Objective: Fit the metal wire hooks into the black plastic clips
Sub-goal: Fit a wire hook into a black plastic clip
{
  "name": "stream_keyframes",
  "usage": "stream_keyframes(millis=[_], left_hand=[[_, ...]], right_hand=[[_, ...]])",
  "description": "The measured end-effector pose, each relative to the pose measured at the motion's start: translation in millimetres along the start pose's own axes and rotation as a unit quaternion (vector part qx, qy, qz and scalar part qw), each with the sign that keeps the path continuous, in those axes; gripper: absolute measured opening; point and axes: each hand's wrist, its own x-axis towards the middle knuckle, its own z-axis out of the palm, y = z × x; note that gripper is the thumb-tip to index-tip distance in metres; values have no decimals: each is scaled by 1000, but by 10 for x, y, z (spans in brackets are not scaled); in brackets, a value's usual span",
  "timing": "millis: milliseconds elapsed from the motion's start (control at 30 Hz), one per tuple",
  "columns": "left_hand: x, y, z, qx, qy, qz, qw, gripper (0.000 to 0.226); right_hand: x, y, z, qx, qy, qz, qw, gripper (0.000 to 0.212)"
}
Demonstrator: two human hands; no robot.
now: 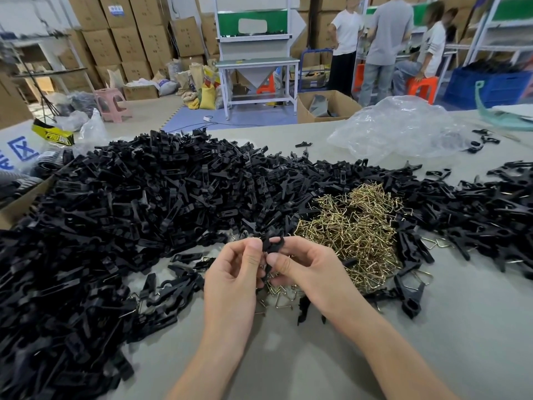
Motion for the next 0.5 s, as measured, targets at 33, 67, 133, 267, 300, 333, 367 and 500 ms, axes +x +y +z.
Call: stream_keyframes(millis=[33, 67, 133, 267, 300, 333, 367, 500], left_hand=[[0, 1, 0, 0, -1, -2, 1000, 27], [-1, 2, -2, -2, -2, -5, 1000, 26], [-6, 6, 0, -3, -6, -9, 1000, 24], [-24, -2, 3, 10, -16, -5, 1000, 20], [-27, -6, 3, 12, -19, -4, 1000, 19], [-28, -9, 1, 16, -21, -4, 1000, 19], [-27, -13, -5, 24, -24, -1, 999, 18], [-17, -3, -38, 59, -27, 24, 998, 17]], right_hand=[[0, 1, -1, -1, 1, -1, 1000, 21], [-1, 1, -2, -2, 2, -2, 1000, 22], [-4, 0, -3, -4, 1, -6, 1000, 23], [-7, 11, -8, -18, 1, -15, 1000, 19], [-9, 13, -9, -20, 2, -16, 1000, 19], [-8, 15, -11, -20, 3, -17, 1000, 19], [-9, 17, -10, -19, 3, -17, 1000, 20], [-8, 17, -7, -9, 8, -12, 1000, 22]])
